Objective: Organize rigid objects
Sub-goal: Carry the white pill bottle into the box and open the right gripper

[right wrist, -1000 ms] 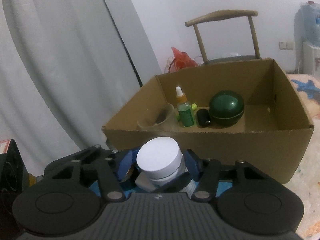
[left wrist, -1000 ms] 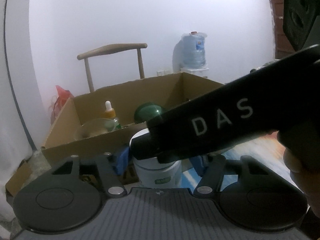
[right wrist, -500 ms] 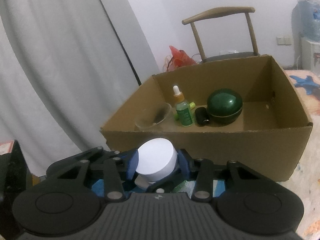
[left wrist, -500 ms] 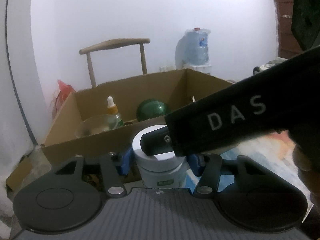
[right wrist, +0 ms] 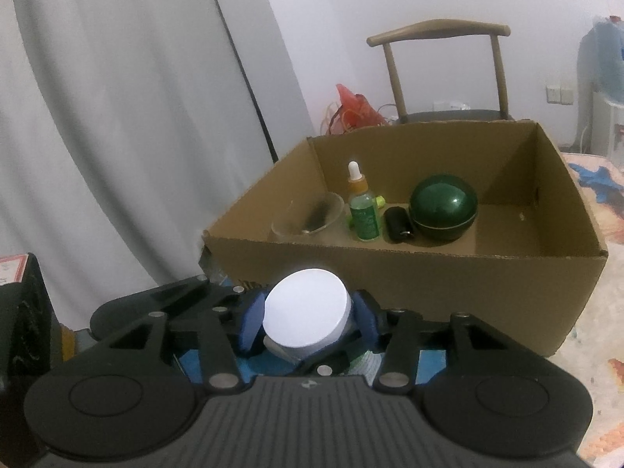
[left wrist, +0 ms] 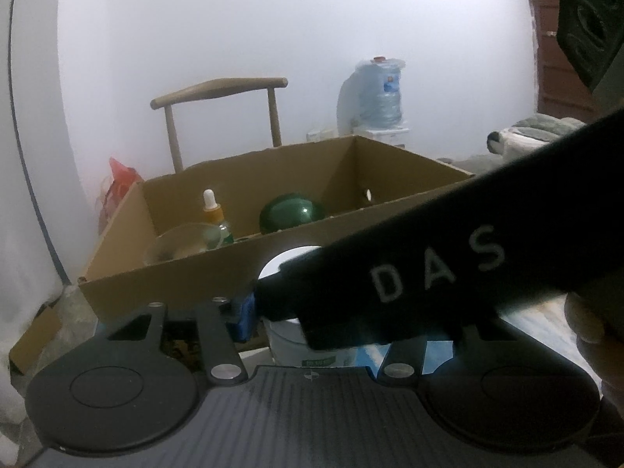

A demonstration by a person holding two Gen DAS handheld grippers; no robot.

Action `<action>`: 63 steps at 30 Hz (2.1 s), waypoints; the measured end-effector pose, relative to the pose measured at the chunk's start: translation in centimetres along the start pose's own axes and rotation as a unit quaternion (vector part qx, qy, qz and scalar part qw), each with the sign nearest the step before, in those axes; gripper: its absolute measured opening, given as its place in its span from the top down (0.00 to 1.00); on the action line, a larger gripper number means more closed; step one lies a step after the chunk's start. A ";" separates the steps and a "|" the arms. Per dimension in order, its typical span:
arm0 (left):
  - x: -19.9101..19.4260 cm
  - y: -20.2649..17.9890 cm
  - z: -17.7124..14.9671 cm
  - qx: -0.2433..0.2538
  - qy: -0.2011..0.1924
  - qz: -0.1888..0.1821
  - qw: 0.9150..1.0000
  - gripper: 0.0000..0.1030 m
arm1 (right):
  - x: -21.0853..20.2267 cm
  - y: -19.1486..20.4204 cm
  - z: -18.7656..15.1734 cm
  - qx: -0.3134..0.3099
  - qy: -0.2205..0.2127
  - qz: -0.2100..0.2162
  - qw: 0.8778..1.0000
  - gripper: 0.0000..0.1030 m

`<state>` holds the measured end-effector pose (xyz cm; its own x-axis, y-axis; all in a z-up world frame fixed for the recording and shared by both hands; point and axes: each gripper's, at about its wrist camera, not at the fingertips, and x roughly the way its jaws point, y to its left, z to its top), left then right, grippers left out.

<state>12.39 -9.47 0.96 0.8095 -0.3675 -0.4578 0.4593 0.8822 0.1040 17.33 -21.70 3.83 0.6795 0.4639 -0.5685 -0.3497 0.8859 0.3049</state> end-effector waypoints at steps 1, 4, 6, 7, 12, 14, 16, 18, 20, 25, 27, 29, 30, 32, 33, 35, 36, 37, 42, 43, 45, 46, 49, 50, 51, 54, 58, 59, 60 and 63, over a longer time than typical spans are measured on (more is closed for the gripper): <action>-0.1 -0.1 0.0 0.001 -0.002 -0.001 1.000 0.49 | -0.1 0.1 0.0 -0.003 0.001 -0.001 1.000 0.45; -0.4 -0.2 0.2 0.003 -0.007 0.000 1.000 0.49 | -0.5 0.2 -0.1 -0.009 -0.002 0.000 1.000 0.44; -0.8 -0.4 0.4 0.008 -0.010 0.002 1.000 0.49 | -0.8 0.4 -0.1 -0.018 -0.003 0.000 1.000 0.45; -1.1 -0.6 0.4 0.011 -0.014 0.002 1.000 0.49 | -1.0 0.5 -0.1 -0.024 -0.005 -0.003 1.000 0.45; -2.3 -1.1 1.3 0.025 -0.023 0.012 0.999 0.49 | -2.3 0.9 0.3 -0.038 -0.014 0.004 0.999 0.46; -3.0 -1.2 2.0 0.028 -0.025 0.018 0.999 0.49 | -2.8 1.1 0.8 -0.043 -0.016 0.012 0.999 0.46; -3.9 -1.3 3.1 0.035 -0.034 0.029 0.998 0.49 | -3.7 1.4 1.7 -0.053 -0.021 0.023 0.998 0.46; -4.7 -1.3 4.4 0.043 -0.046 0.038 0.997 0.49 | -4.6 1.7 2.9 -0.065 -0.028 0.034 0.997 0.46; -5.2 -1.3 5.6 0.051 -0.061 0.040 0.996 0.49 | -5.5 1.8 4.4 -0.078 -0.035 0.042 0.996 0.46; -4.0 -1.2 9.6 0.065 -0.080 0.029 0.994 0.49 | -6.4 0.3 8.4 -0.092 -0.041 0.050 0.994 0.46; -2.3 -1.0 11.2 0.054 -0.071 0.007 0.996 0.49 | -6.1 -1.1 9.9 -0.086 -0.037 0.045 0.995 0.46; -0.1 -0.6 12.6 0.038 -0.059 -0.022 0.997 0.49 | -5.4 -3.0 11.3 -0.078 -0.031 0.035 0.996 0.46; 1.5 -0.4 13.3 0.030 -0.051 -0.039 0.998 0.49 | -4.9 -4.0 11.9 -0.073 -0.027 0.030 0.997 0.46; 4.2 -0.4 14.2 0.021 -0.034 -0.055 0.998 0.49 | -3.4 -6.6 13.2 -0.053 -0.010 0.024 0.998 0.46; 5.7 -0.6 14.5 0.017 -0.024 -0.061 0.998 0.49 | -2.5 -7.8 13.7 -0.046 -0.001 0.023 0.999 0.46; 9.0 -0.6 14.9 -0.002 -0.003 -0.073 0.997 0.49 | -0.8 -10.2 14.5 -0.031 0.017 0.021 0.999 0.46; 10.2 -0.5 15.0 -0.009 0.007 -0.077 0.997 0.49 | 0.2 -11.5 14.8 -0.022 0.027 0.022 0.999 0.46; 11.6 -0.5 15.1 -0.015 0.019 -0.082 0.996 0.48 | 1.1 -12.6 15.0 -0.014 0.035 0.023 0.999 0.46; 16.0 -0.5 15.3 -0.023 0.048 -0.080 0.995 0.48 | 4.4 -16.4 15.6 0.003 0.054 0.022 0.998 0.46; 16.8 -0.4 15.3 -0.023 0.053 -0.080 0.995 0.48 | 4.9 -16.9 15.8 -0.001 0.054 0.019 0.998 0.46; 17.6 -0.6 15.4 -0.020 0.064 -0.078 0.995 0.48 | 5.5 -17.2 15.7 -0.014 0.054 0.007 0.998 0.46; 18.0 -0.7 15.4 -0.016 0.069 -0.075 0.995 0.47 | 5.9 -17.4 15.8 -0.022 0.054 0.001 0.998 0.46; 18.7 -1.1 15.1 -0.007 0.082 -0.067 0.994 0.45 | 7.0 -17.9 15.8 -0.034 0.061 -0.010 0.998 0.46; 18.8 -1.2 15.1 -0.005 0.087 -0.066 0.994 0.45 | 7.4 -18.0 15.8 -0.038 0.063 -0.014 0.997 0.46; 19.1 -1.3 14.9 -0.002 0.095 -0.066 0.993 0.44 | 7.8 -17.9 15.6 -0.045 0.065 -0.021 0.997 0.46; 19.3 -1.2 14.6 0.001 0.114 -0.073 0.991 0.38 | 8.5 -17.6 15.4 -0.067 0.066 -0.038 0.995 0.46; 19.1 -1.6 14.5 0.018 0.118 -0.069 0.990 0.34 | 9.0 -17.5 15.3 -0.077 0.076 -0.044 0.993 0.47; 19.2 -1.8 14.6 0.023 0.119 -0.067 0.990 0.32 | 9.2 -17.4 15.3 -0.079 0.079 -0.045 0.993 0.47; 19.1 -1.9 14.6 0.026 0.118 -0.065 0.991 0.31 | 9.3 -17.3 15.2 -0.083 0.079 -0.047 0.992 0.47; 18.9 -1.8 14.7 0.028 0.117 -0.064 0.991 0.28 | 9.3 -16.9 15.3 -0.089 0.078 -0.048 0.992 0.47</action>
<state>32.24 -22.30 5.14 0.6399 -0.3905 -0.6618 0.5773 0.8127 0.0786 39.45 -32.55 5.12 0.6114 0.3605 -0.7044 -0.4057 0.9071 0.1121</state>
